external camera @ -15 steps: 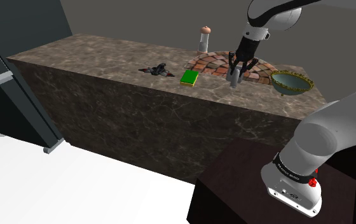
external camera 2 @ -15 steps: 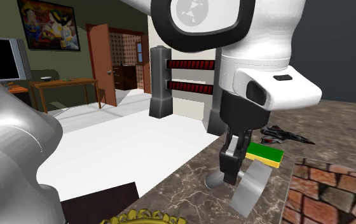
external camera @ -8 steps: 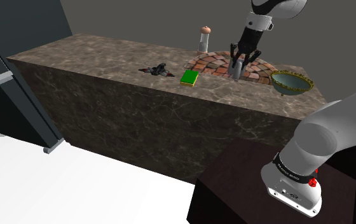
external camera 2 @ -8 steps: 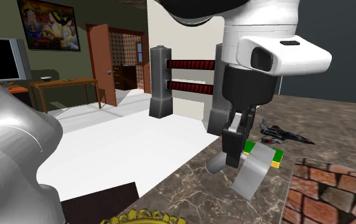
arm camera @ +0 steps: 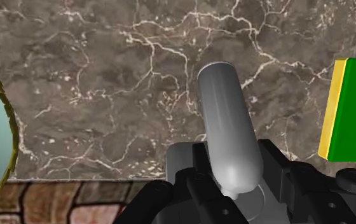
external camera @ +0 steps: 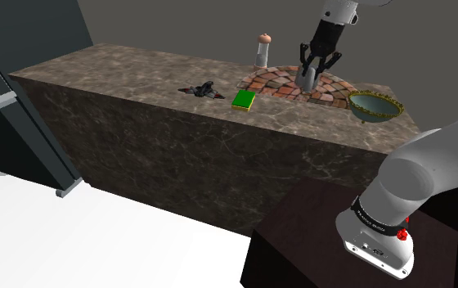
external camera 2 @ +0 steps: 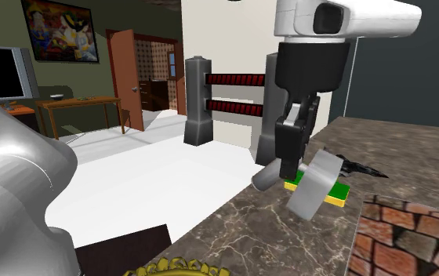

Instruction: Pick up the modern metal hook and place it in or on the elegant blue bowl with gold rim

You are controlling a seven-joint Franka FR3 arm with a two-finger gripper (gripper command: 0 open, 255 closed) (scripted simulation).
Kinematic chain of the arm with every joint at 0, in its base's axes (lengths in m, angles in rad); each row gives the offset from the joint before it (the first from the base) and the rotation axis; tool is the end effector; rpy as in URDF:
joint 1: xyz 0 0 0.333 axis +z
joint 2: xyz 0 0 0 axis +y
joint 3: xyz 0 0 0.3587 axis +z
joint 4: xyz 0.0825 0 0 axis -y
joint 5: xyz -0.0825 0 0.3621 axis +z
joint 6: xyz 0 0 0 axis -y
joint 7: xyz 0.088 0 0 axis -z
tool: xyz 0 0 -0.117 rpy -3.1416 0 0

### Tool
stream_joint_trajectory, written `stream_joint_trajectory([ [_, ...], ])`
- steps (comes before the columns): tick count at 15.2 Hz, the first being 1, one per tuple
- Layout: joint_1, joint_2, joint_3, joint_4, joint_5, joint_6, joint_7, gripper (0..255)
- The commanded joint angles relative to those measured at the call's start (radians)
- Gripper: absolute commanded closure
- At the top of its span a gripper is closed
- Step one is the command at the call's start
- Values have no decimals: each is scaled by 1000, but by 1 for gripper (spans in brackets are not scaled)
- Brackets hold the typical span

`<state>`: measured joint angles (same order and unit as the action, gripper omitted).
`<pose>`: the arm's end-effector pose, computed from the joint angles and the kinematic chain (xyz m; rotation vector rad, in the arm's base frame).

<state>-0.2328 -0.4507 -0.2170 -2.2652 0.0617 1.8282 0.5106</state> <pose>0.3399 -0.1732 0.5649 -2.6537 1.3733 0.0038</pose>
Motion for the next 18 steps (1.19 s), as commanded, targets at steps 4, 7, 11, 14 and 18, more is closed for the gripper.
stream_joint_trajectory([
  [4,2,1,3,69,0,-67,8,255],
  [7,3,4,4,111,1,-107,12,255],
  [11,5,10,5,170,2,-159,18,255],
  [14,6,15,6,207,3,-191,21,255],
  [18,-29,-70,-41,162,-35,-236,-43,255],
])
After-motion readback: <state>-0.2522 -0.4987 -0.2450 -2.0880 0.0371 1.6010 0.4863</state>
